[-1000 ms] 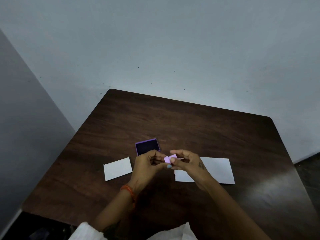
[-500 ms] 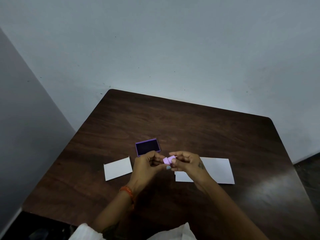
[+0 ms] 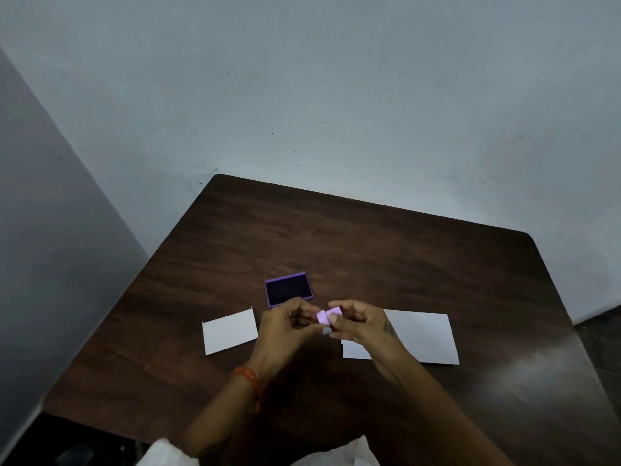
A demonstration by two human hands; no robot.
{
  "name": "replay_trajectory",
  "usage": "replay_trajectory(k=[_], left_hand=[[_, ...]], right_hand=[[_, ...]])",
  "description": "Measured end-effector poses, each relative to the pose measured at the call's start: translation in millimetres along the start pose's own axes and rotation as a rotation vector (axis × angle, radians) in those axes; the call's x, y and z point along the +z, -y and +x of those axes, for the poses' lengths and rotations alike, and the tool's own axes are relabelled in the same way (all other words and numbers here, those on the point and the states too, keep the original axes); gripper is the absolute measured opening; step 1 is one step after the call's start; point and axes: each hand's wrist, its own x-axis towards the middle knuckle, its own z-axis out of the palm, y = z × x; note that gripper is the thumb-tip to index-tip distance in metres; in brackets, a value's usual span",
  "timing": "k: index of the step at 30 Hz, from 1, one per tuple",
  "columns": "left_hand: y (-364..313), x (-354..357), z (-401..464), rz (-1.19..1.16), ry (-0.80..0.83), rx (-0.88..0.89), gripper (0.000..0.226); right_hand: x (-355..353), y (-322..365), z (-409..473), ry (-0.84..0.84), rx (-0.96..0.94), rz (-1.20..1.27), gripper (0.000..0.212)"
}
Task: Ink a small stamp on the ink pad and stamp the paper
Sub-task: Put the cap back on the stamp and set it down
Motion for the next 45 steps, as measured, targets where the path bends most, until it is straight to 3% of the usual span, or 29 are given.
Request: replay_trajectory(k=[6, 13, 17, 20, 26, 30, 36, 42, 45], left_hand=[[8.3, 3.2, 5.8, 0.006, 0.001, 0.023, 0.016], [16.2, -1.0, 15.0, 0.08, -0.036, 0.0, 0.052], [22.1, -4.4, 17.7, 0.083, -0.051, -0.05, 0.052], [26.1, -4.6, 20.2, 0.091, -0.064, -0.081, 0.051], [31.3, -3.6, 23.0, 0.132, -0.072, -0.083, 0.052], [32.0, -4.9, 21.2, 0.124, -0.079, -0.093, 0.051], [26.6, -18.3, 12.8, 0.105, -0.216, -0.035, 0.045], [26.0, -43.8, -0.2, 0.111, -0.482, 0.037, 0.041], [34.1, -58.8, -5.8, 0.188, -0.589, -0.043, 0.048]], right_hand=[[3.2, -4.3, 8.1, -0.005, 0.018, -0.09, 0.019], [15.8, -20.8, 32.3, -0.225, -0.114, -0.485, 0.002], [19.1, -29.0, 44.8, -0.135, -0.19, -0.64, 0.009], [26.4, -33.5, 55.4, -0.212, -0.009, -0.596, 0.018], [22.6, -41.7, 69.5, -0.161, 0.19, -0.677, 0.026], [22.7, -35.7, 61.6, -0.169, 0.008, -0.709, 0.021], [43.1, -16.2, 52.0, -0.239, -0.313, -0.598, 0.037], [87.5, -7.2, 55.0, -0.192, -0.367, -0.651, 0.048], [107.4, -13.3, 59.2, -0.109, -0.344, -0.659, 0.05]])
